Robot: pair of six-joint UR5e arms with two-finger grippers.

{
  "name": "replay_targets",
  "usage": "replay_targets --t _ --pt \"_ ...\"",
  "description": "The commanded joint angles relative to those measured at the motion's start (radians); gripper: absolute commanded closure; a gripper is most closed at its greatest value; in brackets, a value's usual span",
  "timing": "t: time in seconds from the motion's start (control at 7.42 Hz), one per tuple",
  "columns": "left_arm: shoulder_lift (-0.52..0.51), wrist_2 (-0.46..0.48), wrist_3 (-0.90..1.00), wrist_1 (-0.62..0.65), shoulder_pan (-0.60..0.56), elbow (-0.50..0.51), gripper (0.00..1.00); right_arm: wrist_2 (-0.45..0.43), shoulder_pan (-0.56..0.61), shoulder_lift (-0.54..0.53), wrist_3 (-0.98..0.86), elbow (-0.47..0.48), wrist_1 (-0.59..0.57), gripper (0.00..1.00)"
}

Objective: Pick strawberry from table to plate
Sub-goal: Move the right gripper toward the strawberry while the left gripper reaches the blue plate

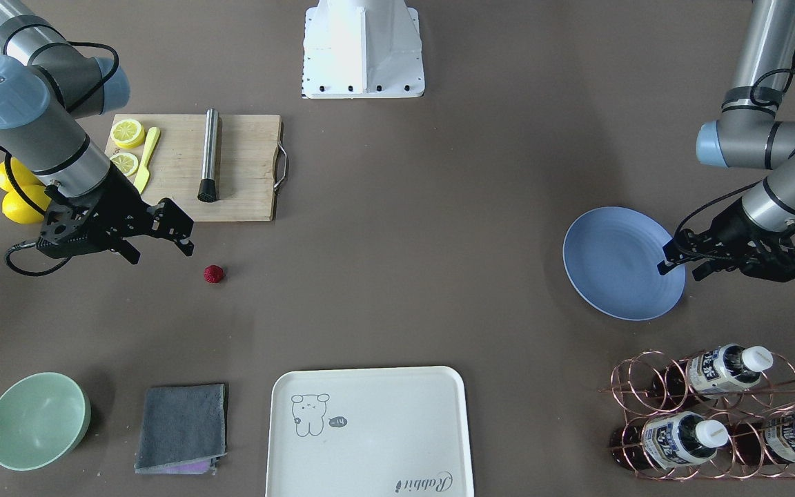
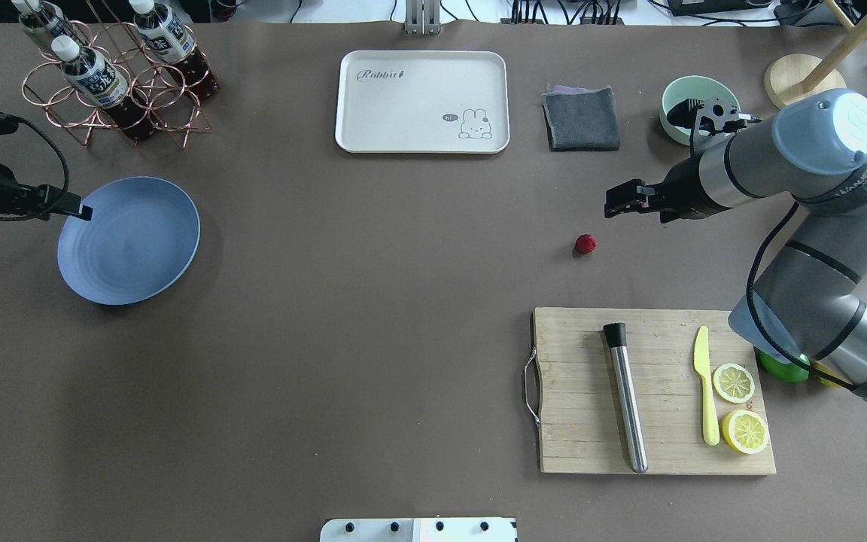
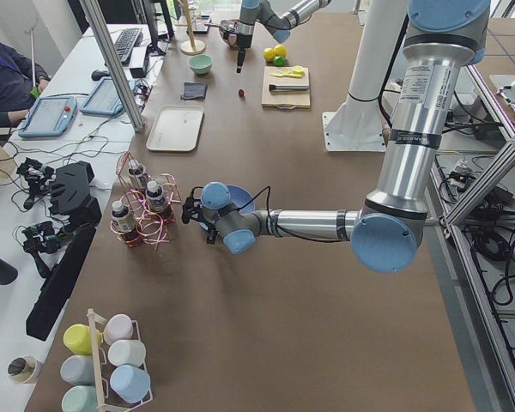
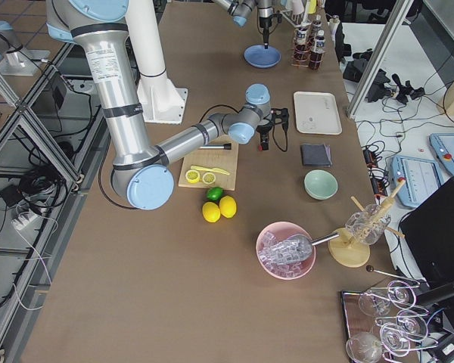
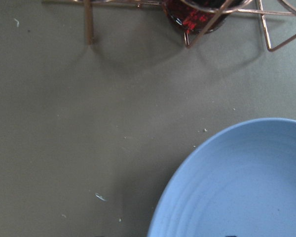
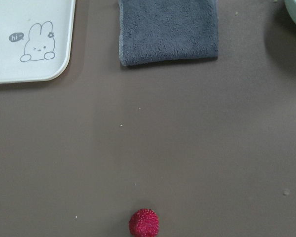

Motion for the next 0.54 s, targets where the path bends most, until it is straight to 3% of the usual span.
replay_targets --t 0.0,0.27,0.4 --pt "0.001 0.000 -0.008 -0.020 0.030 0.007 0.57 0.000 0.001 0.001 0.000 -0.001 0.000 0.02" --pt "0.003 0.000 -0.010 -0.023 0.036 0.007 0.64 0.000 0.001 0.000 -0.002 -0.001 0.000 0.02" --pt "0.003 0.000 -0.012 -0.022 0.038 0.003 0.94 0.000 0.003 0.000 -0.002 -0.001 0.001 0.02"
